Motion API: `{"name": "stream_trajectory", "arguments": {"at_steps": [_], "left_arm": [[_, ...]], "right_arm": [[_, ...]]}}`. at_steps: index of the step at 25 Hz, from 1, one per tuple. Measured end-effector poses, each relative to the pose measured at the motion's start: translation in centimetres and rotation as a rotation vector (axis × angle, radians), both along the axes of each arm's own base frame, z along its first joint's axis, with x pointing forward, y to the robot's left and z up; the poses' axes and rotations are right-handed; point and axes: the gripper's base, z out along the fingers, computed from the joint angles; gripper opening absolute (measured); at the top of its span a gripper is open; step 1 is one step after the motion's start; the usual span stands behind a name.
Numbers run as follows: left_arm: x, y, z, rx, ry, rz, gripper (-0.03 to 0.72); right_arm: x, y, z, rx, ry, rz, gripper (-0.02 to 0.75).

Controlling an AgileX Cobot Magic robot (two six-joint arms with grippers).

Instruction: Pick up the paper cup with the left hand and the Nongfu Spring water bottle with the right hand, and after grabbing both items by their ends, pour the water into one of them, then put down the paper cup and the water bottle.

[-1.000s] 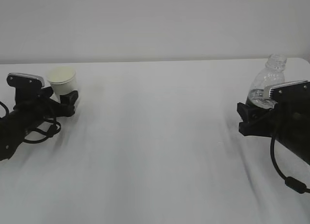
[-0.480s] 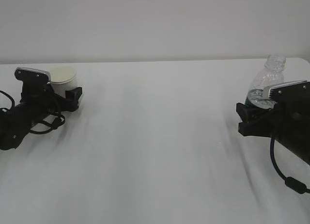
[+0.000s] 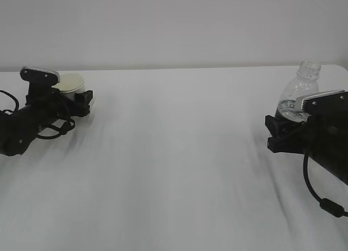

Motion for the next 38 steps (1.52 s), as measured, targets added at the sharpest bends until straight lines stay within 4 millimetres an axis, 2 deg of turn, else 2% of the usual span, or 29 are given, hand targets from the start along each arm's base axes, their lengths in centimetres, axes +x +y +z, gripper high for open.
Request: {"name": "stream_trajectory", "arguments": {"at_steps": [4,17,20,27,38], "left_arm": [[0.0,0.0,0.0,0.001,0.0,-0.002,0.562],[-0.4,-1.1,-0.1,-0.006,0.019,-0.123,0.551],[-0.4,-1.2,0.4,-0.003,0.015,-0.144,0.55],[-1.7,-1.4,3.3,0.009,-0.014,-0.181,0.55],[-4.8,-2.2,5.0,-0.021,0.023,-0.308,0.549]], "right_arm": [[0.0,0.0,0.0,0.0,0.0,0.0,0.492],[0.0,0.0,0.0,0.0,0.0,0.0,0.492],[0.0,0.0,0.0,0.0,0.0,0.0,0.492],[0.0,0.0,0.0,0.0,0.0,0.0,0.492],[-0.1,0.1,-0.2,-0.01,0.026,0.015,0.492]]}}
